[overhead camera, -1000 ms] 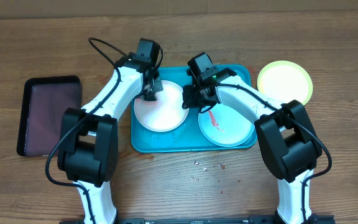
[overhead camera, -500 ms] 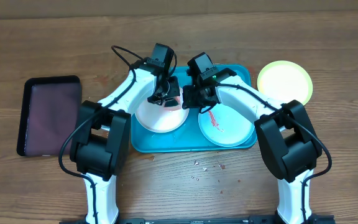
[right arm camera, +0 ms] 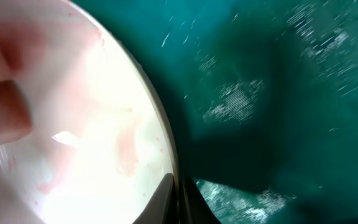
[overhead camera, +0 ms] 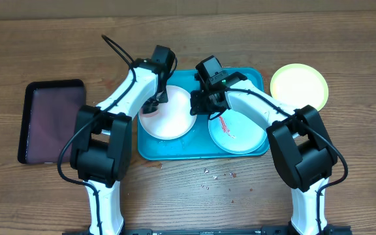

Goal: Clean dirty plates on tray and stack at the side
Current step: 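Scrub the left white plate with the sponge in the left gripper, then lift the white plate with the right gripper and stack it on the yellow plate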

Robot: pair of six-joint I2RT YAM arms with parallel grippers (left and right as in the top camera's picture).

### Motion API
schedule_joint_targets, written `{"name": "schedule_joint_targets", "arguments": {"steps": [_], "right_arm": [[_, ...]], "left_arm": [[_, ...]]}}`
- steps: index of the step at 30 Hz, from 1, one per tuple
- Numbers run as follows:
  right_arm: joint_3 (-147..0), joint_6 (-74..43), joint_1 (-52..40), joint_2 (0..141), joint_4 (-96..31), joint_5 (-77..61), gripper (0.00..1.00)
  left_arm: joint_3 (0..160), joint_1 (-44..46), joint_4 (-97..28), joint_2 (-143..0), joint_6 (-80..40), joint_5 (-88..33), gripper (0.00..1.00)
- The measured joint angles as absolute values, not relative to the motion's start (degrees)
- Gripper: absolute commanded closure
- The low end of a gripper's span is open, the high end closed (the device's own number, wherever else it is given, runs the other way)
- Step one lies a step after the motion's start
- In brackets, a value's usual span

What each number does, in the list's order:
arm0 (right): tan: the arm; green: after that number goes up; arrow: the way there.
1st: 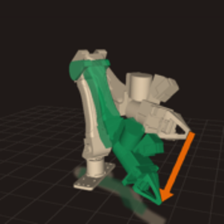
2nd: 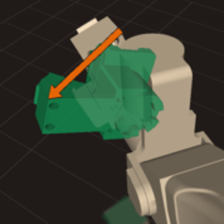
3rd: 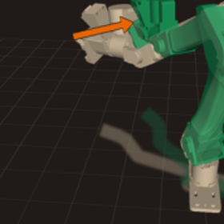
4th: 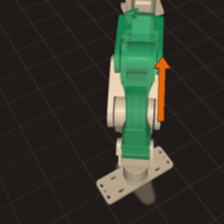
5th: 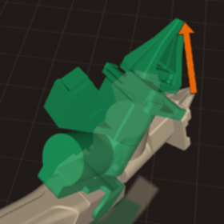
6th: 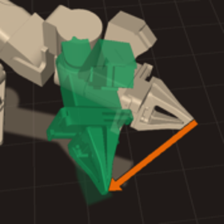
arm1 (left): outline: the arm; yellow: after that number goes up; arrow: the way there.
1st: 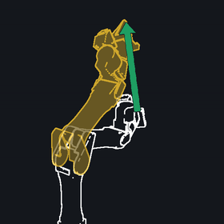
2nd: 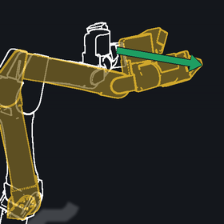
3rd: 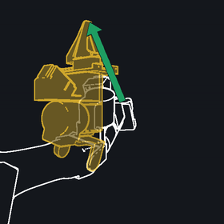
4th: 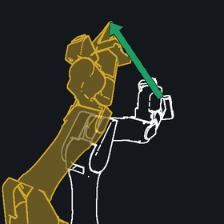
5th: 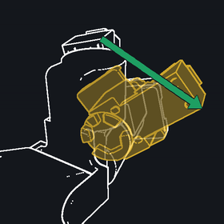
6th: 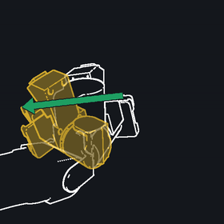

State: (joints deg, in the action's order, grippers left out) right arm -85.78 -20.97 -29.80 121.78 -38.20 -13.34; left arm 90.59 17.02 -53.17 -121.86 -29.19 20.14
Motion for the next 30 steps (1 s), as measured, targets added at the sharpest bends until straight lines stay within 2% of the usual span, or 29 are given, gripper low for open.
{"name": "schedule_joint_targets", "arguments": {"steps": [6,14,19,25,30], "right_arm": [[-87.22,-19.55,-29.8,121.75,-41.71,-12.75,0.96],[-92.01,-13.91,-30.79,116.88,-47.44,-1.32,0.96],[-95.15,-4.64,-39.0,105.75,-45.74,22.81,0.96],[-95.79,11.6,-50.02,103.22,-42.19,47.2,0.96],[-95.77,25.52,-54.24,103.37,-36.82,60.01,0.96]], "left_arm": [[98.78,12.38,-61.56,-119.59,-33.3,24.67,0.96],[100.03,5.1,-66.41,-104.29,-36.16,16.78,0.96],[100.68,-5.17,-76.14,-99.94,-36.29,12.56,0.96],[96.25,-13.04,-76.66,-100.31,-35.29,11.92,0.96],[92.92,-17.61,-75.55,-100.42,-34.44,10.74,0.96]]}}
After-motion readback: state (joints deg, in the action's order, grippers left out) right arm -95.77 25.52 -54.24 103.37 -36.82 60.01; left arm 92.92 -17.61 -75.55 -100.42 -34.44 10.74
